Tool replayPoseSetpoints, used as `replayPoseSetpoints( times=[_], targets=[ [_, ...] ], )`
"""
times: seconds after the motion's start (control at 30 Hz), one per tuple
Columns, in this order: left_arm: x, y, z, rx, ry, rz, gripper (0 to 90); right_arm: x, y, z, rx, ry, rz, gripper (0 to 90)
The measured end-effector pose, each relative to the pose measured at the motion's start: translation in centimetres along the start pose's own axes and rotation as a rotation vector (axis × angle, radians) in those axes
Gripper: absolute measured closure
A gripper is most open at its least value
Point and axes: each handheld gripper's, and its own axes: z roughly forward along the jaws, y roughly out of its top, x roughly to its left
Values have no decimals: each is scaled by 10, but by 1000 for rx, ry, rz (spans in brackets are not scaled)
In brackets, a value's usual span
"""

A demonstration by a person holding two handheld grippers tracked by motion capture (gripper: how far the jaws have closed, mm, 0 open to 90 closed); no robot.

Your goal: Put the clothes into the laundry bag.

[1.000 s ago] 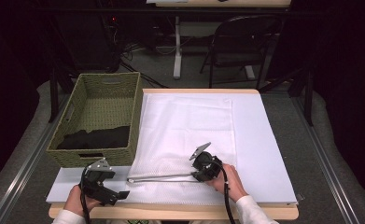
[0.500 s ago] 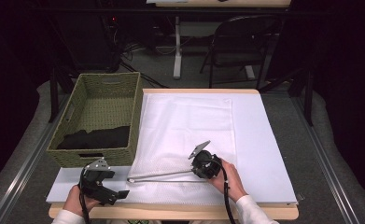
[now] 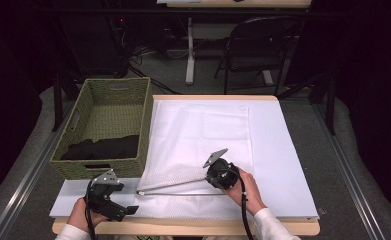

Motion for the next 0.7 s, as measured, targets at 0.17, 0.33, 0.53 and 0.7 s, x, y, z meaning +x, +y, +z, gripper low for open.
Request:
replayPoseSetpoints(
  times=[0.17, 0.33, 0.53, 0.7],
  targets=[
    [0, 2, -5, -19, 8, 16, 16, -2, 1, -3, -24, -5, -7, 886],
    [0, 3, -10, -36, 9, 18, 17, -5, 0, -2, -28, 3, 3, 886],
    [-1, 9, -18, -35, -4, 40, 12, -5, 3, -2, -31, -5, -19, 888],
    [0, 11, -24, -12, 13, 42, 18, -4, 3, -4, -39, -9, -23, 888]
  ],
)
